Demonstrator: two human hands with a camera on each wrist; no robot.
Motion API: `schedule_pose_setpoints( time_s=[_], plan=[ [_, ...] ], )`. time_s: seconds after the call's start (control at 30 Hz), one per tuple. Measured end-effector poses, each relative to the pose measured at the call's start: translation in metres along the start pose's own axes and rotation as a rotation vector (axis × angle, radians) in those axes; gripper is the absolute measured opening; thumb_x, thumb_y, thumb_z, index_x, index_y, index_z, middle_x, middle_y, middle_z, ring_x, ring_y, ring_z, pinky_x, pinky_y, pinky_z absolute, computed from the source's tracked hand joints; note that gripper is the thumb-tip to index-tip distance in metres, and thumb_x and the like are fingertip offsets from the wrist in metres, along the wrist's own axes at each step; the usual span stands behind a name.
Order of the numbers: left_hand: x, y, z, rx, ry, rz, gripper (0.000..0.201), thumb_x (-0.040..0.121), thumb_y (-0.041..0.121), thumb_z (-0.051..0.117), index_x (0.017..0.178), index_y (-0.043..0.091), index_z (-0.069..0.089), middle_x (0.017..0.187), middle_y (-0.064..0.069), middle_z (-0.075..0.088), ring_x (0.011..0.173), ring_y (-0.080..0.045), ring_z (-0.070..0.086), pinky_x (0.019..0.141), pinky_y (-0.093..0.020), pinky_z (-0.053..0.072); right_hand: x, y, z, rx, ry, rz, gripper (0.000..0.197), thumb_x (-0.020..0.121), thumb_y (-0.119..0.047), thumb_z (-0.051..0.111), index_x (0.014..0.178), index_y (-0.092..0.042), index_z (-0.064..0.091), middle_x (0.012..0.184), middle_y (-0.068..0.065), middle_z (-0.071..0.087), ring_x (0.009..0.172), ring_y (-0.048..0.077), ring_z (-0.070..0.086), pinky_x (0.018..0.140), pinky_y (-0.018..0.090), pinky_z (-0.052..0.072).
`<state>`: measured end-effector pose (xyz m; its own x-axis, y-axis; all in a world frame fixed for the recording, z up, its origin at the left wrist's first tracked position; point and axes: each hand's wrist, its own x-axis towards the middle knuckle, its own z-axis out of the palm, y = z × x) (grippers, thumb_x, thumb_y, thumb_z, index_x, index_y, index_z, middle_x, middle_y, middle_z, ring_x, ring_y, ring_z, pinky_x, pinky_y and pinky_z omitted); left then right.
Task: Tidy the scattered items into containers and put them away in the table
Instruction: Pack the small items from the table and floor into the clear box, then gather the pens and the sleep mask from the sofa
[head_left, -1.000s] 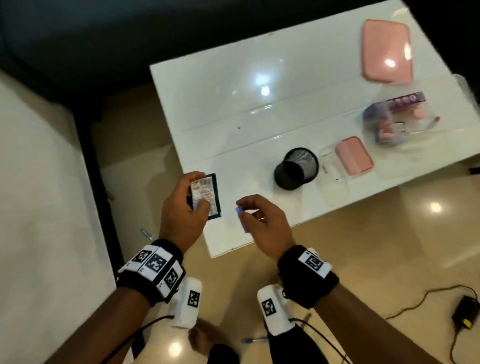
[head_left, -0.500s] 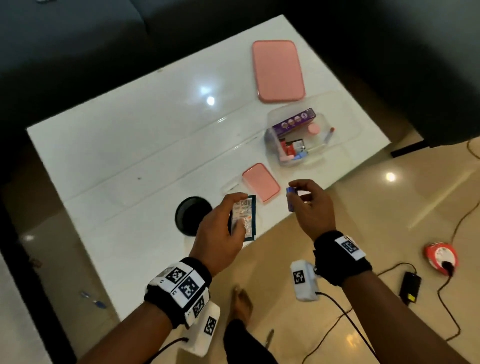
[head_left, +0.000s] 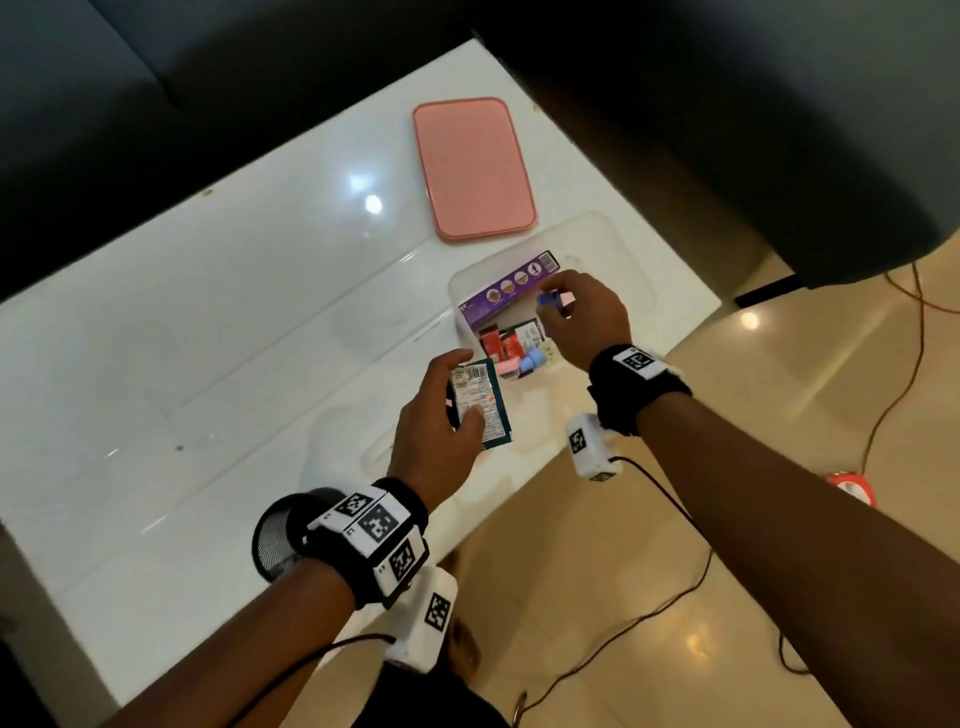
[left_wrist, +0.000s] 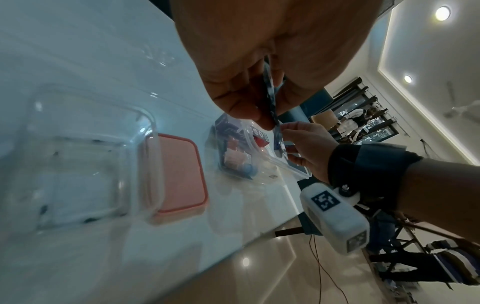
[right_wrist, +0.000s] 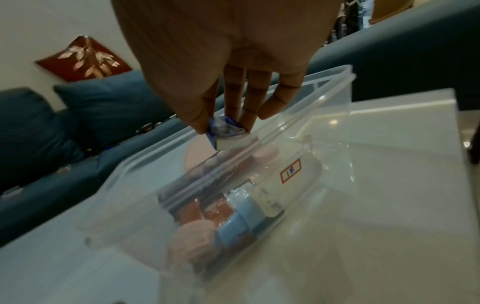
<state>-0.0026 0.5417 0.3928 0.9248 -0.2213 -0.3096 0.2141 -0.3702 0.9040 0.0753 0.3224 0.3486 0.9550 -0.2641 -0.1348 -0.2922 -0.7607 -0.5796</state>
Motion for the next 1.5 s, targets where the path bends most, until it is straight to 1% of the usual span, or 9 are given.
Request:
schedule_pose_setpoints(
  time_s=[0.17,0.33,0.47,0.6,0.73,0.9,1.13,1.3,1.5],
  plan=[
    [0.048,0.013,0.012,0.051,-0.017,0.023,0.04,0.09,0.007,0.057,0.126,0.024,0.05,0.112,-0.001,0.066,0.086,-0.01,0.067,0.067,-0.014,0.054,0.008,0.002,0.01,-0.245,-0.072,-0.102,0.028,0.091,-0.034,0.056,0.116,-0.025,0.062,0.116,0.0,0.066,0.096,0.024,0.065,0.081,0.037,0.049],
    [0.09,0.017,0.03,0.247,-0.09,-0.001,0.052,0.091,0.018,0.058,0.14,0.024,0.042,0.127,-0.001,0.06,0.105,-0.017,0.062,0.086,-0.039,0.056,0.007,0.017,-0.01,-0.116,-0.017,-0.091,0.026,0.092,-0.033,0.059,0.116,-0.027,0.063,0.116,-0.005,0.066,0.091,0.017,0.065,0.078,0.035,0.052],
    [0.104,0.018,0.034,0.434,-0.144,-0.057,0.055,0.089,0.025,0.059,0.141,0.029,0.041,0.129,0.0,0.058,0.104,-0.021,0.062,0.09,-0.034,0.051,0.008,0.038,-0.032,0.031,0.016,-0.182,0.019,0.09,-0.025,0.062,0.109,-0.024,0.066,0.108,-0.007,0.065,0.082,0.011,0.063,0.07,0.026,0.051],
    [0.103,0.029,0.037,0.653,-0.011,-0.052,0.042,0.085,0.025,0.063,0.126,0.025,0.053,0.112,-0.003,0.052,0.091,-0.026,0.061,0.077,-0.033,0.049,0.014,0.061,-0.05,0.104,0.005,-0.272,0.016,0.089,-0.02,0.063,0.104,-0.021,0.068,0.102,-0.005,0.064,0.082,0.013,0.062,0.069,0.03,0.053],
    [0.103,0.049,0.054,0.633,0.051,-0.107,0.032,0.085,0.023,0.065,0.117,0.025,0.057,0.106,0.004,0.049,0.07,-0.015,0.052,0.075,-0.034,0.049,0.021,0.082,-0.066,0.241,-0.029,-0.239,0.015,0.087,-0.02,0.062,0.1,-0.021,0.069,0.1,-0.006,0.065,0.084,0.014,0.062,0.072,0.033,0.053],
    [0.12,0.087,0.129,0.616,-0.008,-0.071,0.025,0.086,0.021,0.064,0.11,0.025,0.06,0.102,0.009,0.051,0.078,-0.018,0.061,0.077,-0.039,0.052,0.034,0.121,-0.111,0.314,-0.139,-0.223,0.014,0.085,-0.02,0.063,0.097,-0.023,0.069,0.097,-0.007,0.065,0.08,0.014,0.061,0.07,0.033,0.053],
    [0.201,0.141,0.23,0.653,-0.067,0.057,0.028,0.085,0.022,0.065,0.113,0.021,0.062,0.105,-0.002,0.056,0.094,-0.02,0.056,0.077,-0.029,0.041,0.085,0.195,-0.183,0.158,-0.266,-0.136,0.015,0.088,-0.026,0.061,0.101,-0.03,0.068,0.102,-0.013,0.064,0.093,0.01,0.058,0.082,0.024,0.045],
    [0.284,0.155,0.271,0.781,-0.145,-0.138,0.05,0.083,0.029,0.065,0.13,0.022,0.05,0.127,-0.008,0.048,0.116,-0.03,0.049,0.093,-0.041,0.045,0.164,0.232,-0.225,0.002,-0.274,-0.153,0.019,0.087,-0.028,0.057,0.104,-0.031,0.065,0.101,-0.012,0.061,0.096,0.012,0.054,0.082,0.028,0.045],
    [0.374,0.14,0.27,0.982,-0.253,-0.68,0.065,0.077,0.026,0.068,0.131,0.024,0.032,0.132,-0.012,0.028,0.12,-0.037,0.039,0.092,-0.05,0.046,0.337,0.258,-0.261,-0.26,-0.261,-0.171,0.046,0.082,-0.03,0.062,0.127,-0.025,0.055,0.125,0.004,0.052,0.111,0.028,0.049,0.091,0.039,0.045]
  ],
)
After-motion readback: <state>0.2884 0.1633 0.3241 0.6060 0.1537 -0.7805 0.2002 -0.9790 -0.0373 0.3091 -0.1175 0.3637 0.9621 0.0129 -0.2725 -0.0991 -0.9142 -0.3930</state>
